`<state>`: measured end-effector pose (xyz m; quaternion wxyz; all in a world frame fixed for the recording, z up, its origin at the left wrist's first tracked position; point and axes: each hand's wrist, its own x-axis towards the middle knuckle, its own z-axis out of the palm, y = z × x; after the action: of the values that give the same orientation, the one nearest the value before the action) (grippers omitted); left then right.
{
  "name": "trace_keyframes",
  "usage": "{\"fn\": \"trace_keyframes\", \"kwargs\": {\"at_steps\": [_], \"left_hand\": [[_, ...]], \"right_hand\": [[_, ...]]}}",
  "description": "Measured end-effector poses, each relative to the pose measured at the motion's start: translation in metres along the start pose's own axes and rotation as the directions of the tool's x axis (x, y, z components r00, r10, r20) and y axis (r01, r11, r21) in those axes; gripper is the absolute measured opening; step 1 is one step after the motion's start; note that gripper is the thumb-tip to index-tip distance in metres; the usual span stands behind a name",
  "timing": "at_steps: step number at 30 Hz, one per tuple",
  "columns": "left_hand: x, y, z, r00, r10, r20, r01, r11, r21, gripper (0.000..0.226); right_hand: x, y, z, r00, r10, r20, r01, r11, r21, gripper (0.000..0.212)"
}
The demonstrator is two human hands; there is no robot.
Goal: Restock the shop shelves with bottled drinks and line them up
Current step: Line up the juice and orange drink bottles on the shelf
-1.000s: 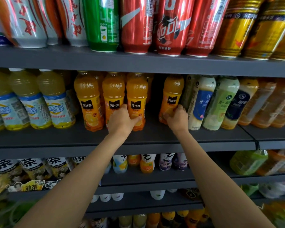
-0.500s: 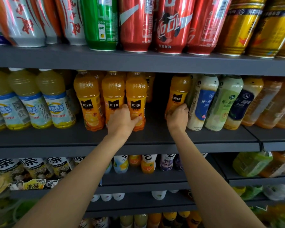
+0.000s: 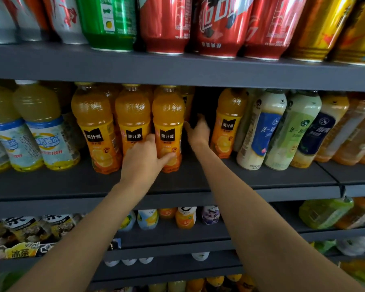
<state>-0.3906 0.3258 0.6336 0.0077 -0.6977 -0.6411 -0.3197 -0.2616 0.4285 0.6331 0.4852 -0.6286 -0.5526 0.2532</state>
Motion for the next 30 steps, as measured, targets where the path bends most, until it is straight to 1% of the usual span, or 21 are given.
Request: {"fn": "trace_keyframes", "kwargs": {"at_steps": [3,6,8,11,13,17,19,21,24,30], "left_hand": [[0.001,-0.005,0.003,1.0,0.017,-0.024,-0.017,1.0,0.005,0.056],[0.0,-0.01,0.005,0.999,0.029,-0.028,-0.029,1.0,-0.005,0.055],[0.0,-0.011,0.006,0.998,0.041,-0.042,-0.041,0.999,-0.018,0.055],[-0.001,-0.011,0.008,0.998,0.044,-0.041,-0.044,0.999,-0.013,0.057],[-0.001,-0.01,0.006,0.999,0.04,-0.032,-0.041,0.999,-0.026,0.057],[-0.003,-0.007,0.003,0.999,0.04,-0.025,-0.041,0.999,-0.027,0.053],[-0.003,-0.006,0.002,0.999,0.039,-0.026,-0.039,0.999,-0.028,0.053],[-0.003,-0.005,0.001,0.999,0.04,-0.022,-0.041,0.999,-0.027,0.053],[-0.003,-0.004,0.001,0.999,0.035,-0.019,-0.036,0.999,-0.011,0.052],[-0.004,-0.003,0.001,0.999,0.031,-0.011,-0.031,1.0,0.0,0.051]], "right_hand": [[0.019,0.006,0.017,0.998,0.055,0.044,-0.055,0.998,0.01,0.052],[0.028,0.006,0.029,0.996,0.088,-0.015,-0.086,0.991,0.099,0.038],[0.03,0.0,0.031,0.994,0.097,-0.053,-0.089,0.988,0.127,0.037],[0.023,0.001,0.03,0.995,0.085,-0.049,-0.085,0.996,0.011,0.035],[0.012,0.004,0.024,0.996,0.078,-0.036,-0.078,0.997,-0.009,0.039],[-0.007,0.014,0.009,0.993,0.108,-0.054,-0.105,0.993,0.054,0.053],[-0.016,0.018,0.005,0.993,0.093,-0.069,-0.089,0.994,0.056,0.056],[-0.024,0.021,0.004,0.995,0.046,-0.088,-0.047,0.999,-0.011,0.052],[-0.027,0.023,0.007,0.991,-0.022,-0.129,-0.001,0.985,-0.175,0.048],[-0.036,0.019,0.011,0.988,-0.049,-0.144,0.001,0.949,-0.314,0.04]]}}
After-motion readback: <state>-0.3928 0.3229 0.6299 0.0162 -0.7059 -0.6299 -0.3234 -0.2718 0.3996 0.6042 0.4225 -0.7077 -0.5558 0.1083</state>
